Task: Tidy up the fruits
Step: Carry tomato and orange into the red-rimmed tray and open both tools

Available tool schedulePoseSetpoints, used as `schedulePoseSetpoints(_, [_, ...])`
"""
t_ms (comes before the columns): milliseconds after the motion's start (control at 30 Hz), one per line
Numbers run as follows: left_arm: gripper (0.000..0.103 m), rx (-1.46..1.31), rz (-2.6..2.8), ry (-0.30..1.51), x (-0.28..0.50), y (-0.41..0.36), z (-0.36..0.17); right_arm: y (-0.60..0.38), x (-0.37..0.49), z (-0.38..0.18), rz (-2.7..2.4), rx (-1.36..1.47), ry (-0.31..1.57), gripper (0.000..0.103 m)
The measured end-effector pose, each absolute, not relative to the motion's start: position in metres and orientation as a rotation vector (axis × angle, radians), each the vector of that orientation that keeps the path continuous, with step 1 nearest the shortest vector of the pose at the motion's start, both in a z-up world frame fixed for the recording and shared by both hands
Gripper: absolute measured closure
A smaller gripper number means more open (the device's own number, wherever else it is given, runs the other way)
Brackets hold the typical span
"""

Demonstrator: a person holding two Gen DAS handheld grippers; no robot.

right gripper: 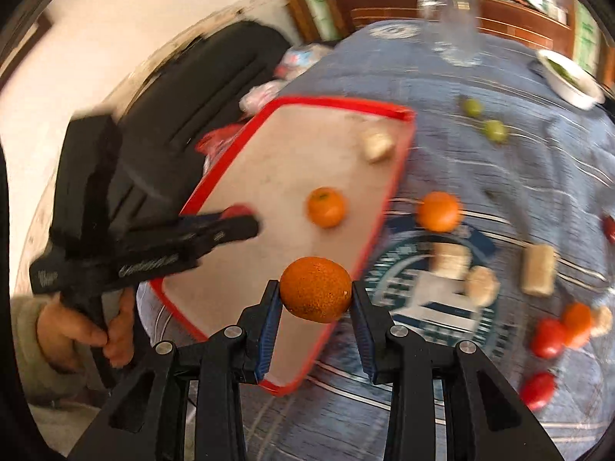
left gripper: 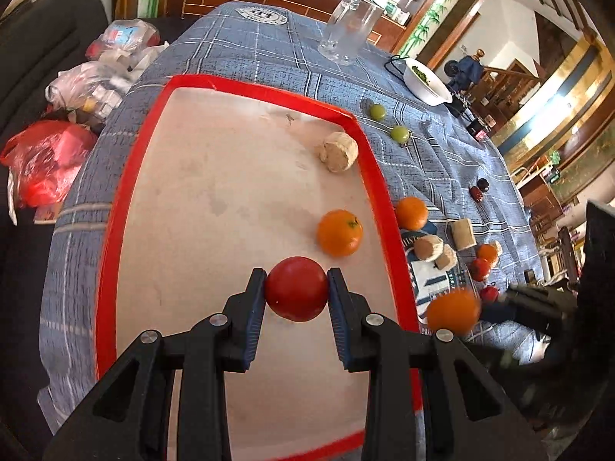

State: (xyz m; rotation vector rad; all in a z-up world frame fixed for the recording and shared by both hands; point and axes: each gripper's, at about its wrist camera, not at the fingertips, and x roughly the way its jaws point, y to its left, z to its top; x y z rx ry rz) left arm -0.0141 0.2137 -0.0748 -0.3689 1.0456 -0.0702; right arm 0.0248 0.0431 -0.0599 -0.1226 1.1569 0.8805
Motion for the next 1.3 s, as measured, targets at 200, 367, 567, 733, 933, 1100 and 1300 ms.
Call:
schedulePoseSetpoints(200, [0.074, -0.376, -0.093, 1.062, 0.005, 0.221, -0.085, 0.081, 0.013, -0.083, 0.924, -0.250, 1.191, 0.067])
schedulePoseSetpoints(367, [0.074, -0.358, -0.130, 1.074, 0.013, 0.216, -0.090, 0.090, 0.013, -0.094, 0.878, -0.289, 1.208, 0.067])
schedulePoseSetpoints(567, [0.074, -0.355, -0.168, 1.097, 0.018, 0.213, -0.096, 0.095, 0.011, -0.099, 0.857, -0.337, 1.206, 0.067])
schedulePoseSetpoints(733, [0.074, -0.357, -0.179, 1.102, 0.017, 0.216, -0.097, 0.094, 0.010, -0.099, 0.855, -0.337, 1.204, 0.066])
schedulePoseSetpoints(933, [0.074, -0.348, -0.178, 1.105, 0.017, 0.215, -0.096, 0.096, 0.007, -0.097, 0.854, -0.352, 1.202, 0.064])
schedulePoseSetpoints(1100, [0.074, -0.362, -0.152, 1.106, 0.014, 0.218, -0.095, 0.096, 0.004, -0.092, 0.868, -0.350, 1.193, 0.063])
schedulePoseSetpoints(1300, [0.073, -0.385, -0.126, 1.103, 0.012, 0.222, -0.094, 0.090, 0.000, -0.081, 0.887, -0.336, 1.166, 0.056])
